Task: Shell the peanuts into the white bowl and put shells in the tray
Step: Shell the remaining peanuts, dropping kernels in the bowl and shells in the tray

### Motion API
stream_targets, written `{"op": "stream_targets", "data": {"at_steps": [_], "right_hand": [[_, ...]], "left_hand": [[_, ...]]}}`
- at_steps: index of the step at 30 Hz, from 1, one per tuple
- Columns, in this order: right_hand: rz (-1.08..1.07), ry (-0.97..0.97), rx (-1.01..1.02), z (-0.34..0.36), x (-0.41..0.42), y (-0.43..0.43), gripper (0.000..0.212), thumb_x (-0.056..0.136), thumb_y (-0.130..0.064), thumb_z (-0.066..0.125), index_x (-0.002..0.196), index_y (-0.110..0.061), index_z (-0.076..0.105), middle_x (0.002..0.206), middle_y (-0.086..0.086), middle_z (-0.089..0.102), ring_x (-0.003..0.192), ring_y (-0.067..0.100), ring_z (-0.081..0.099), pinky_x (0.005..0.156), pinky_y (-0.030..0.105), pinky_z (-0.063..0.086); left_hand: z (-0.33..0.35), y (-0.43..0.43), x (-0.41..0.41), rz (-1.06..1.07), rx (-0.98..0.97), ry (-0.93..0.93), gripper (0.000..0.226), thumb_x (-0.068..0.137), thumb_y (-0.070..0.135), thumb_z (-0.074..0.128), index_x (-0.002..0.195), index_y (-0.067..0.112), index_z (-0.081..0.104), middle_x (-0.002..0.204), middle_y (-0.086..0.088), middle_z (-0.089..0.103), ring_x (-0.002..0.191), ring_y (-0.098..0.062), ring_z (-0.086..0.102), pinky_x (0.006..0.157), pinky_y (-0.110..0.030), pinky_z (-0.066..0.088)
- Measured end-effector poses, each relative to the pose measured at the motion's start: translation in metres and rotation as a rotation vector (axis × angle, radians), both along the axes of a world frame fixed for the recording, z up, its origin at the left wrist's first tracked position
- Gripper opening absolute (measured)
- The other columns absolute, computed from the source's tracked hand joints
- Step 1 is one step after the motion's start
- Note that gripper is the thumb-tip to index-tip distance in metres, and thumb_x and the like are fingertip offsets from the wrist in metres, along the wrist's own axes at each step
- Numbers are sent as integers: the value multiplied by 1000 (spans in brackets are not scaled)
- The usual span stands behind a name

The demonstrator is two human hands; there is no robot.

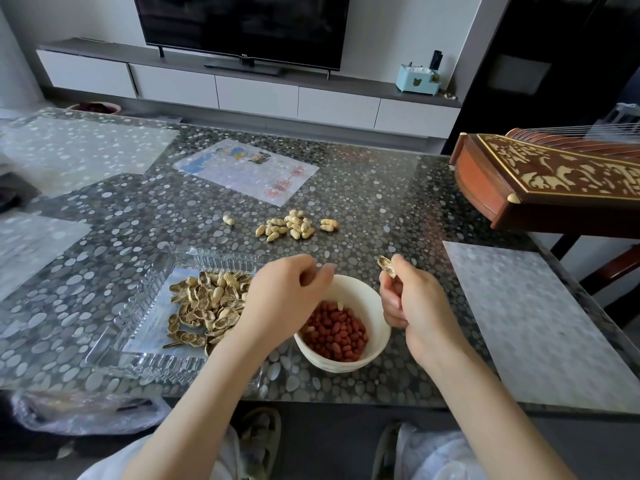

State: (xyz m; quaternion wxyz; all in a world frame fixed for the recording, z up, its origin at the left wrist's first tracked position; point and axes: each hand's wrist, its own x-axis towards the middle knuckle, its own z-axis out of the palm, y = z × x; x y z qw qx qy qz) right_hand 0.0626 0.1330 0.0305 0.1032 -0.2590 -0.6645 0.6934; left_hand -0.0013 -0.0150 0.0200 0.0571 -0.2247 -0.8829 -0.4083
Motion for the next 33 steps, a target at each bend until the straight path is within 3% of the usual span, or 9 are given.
{"op": "stream_targets", "data": {"at_steps": [4,9,14,17,19,22,24,28,33], "right_hand": [[88,34,124,-1,1,-5,45,100,-36,39,66,-10,52,46,-3,37,41,9,29,41,21,26],[303,162,403,0,-5,-27,35,92,-38,55,74,-8,63,55,-4,53,50,6,48,52,18,41],[475,211,700,-2,-28,-56,14,87,-29,67,84,-17,73,65,-11,65,61,1,58,60,16,44],[529,218,924,-5,-45,-74,14,88,-22,67,98,-15,74,86,-8,70,78,6,62,71,19,46],[559,193,1030,-9,-57,-82,20,89,-17,65,108,-14,71,101,-2,69,91,11,60,81,22,45],[591,157,1091,-12,-73,-83,27,92,-11,60,118,-12,66,113,1,67,103,13,59,86,16,39],[523,126,1093,-11,-86,-75,25,93,-9,56,116,-9,67,116,3,68,105,15,61,91,19,42],[302,-70,1172,-19,-133,-36,24,93,-8,52,108,-9,71,111,9,69,104,25,62,85,27,46],[436,-236,1291,-35,-180,-21,25,95,-27,54,117,-22,65,118,3,64,108,24,58,85,31,44]], "left_hand": [[3,-18,-12,63,157,-154,39,92,23,54,67,-7,51,54,-7,41,46,-14,28,49,-25,27],[9,-51,-27,264,267,-205,30,84,15,52,58,0,46,52,-9,36,48,-17,28,52,-24,26],[4,-81,-42,404,186,-200,31,82,18,56,62,-5,54,52,-11,47,51,-19,40,56,-29,34],[1,-88,-47,432,123,-186,31,82,18,61,60,-3,52,55,-16,48,52,-20,38,54,-27,32],[-2,-89,-49,439,84,-176,30,81,17,63,60,0,52,61,-25,58,52,-21,41,52,-26,33],[-4,-91,-51,452,40,-143,29,80,17,64,59,4,49,70,-23,67,53,-22,46,50,-27,33],[-4,-93,-52,460,34,-145,27,80,17,64,62,0,52,69,-21,67,52,-22,46,49,-26,33],[-6,-95,-56,467,8,-135,31,81,19,63,58,9,45,68,-16,69,49,-19,46,49,-25,35],[-7,-97,-64,480,-30,-126,38,85,28,61,56,10,43,66,-18,66,52,-25,50,53,-27,38]]}}
